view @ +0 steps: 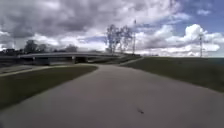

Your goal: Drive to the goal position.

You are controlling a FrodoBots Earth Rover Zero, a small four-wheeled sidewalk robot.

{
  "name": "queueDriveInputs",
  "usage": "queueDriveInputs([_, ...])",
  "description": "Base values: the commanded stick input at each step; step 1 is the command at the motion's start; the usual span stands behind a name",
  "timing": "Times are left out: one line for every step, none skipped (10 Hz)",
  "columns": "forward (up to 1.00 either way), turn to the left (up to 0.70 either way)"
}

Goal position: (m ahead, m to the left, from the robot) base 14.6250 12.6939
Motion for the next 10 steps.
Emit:
queueDriveInputs([1.00, 0.00])
queueDriveInputs([1.00, 0.00])
queueDriveInputs([1.00, 0.00])
queueDriveInputs([1.00, 0.00])
queueDriveInputs([1.00, 0.00])
queueDriveInputs([1.00, 0.00])
queueDriveInputs([1.00, 0.00])
queueDriveInputs([1.00, 0.00])
queueDriveInputs([1.00, 0.00])
queueDriveInputs([1.00, 0.00])
